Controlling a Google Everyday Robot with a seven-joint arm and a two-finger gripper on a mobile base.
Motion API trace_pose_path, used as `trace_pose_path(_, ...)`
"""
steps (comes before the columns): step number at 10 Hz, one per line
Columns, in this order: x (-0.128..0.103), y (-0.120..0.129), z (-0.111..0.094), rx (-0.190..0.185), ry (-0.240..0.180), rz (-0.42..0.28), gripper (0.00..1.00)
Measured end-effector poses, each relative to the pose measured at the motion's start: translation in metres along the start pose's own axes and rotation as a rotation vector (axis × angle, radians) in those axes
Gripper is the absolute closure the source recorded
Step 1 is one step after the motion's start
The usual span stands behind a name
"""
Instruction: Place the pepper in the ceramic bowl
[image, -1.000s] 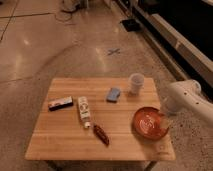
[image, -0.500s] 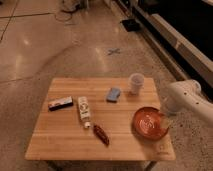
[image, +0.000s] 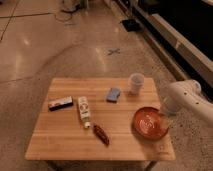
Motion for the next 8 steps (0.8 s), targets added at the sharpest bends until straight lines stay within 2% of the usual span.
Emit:
trace_pose_path(5,-0.002,0.001,-0.001,0.001,-0.001,-0.013,0.35)
trace_pose_path(6,-0.011,0.002,-0.009,0.011,-0.001,-0.056,0.35)
trace_pose_path(8,-0.05,0.009,-0.03,0.044,-0.004,-0.22,0.35)
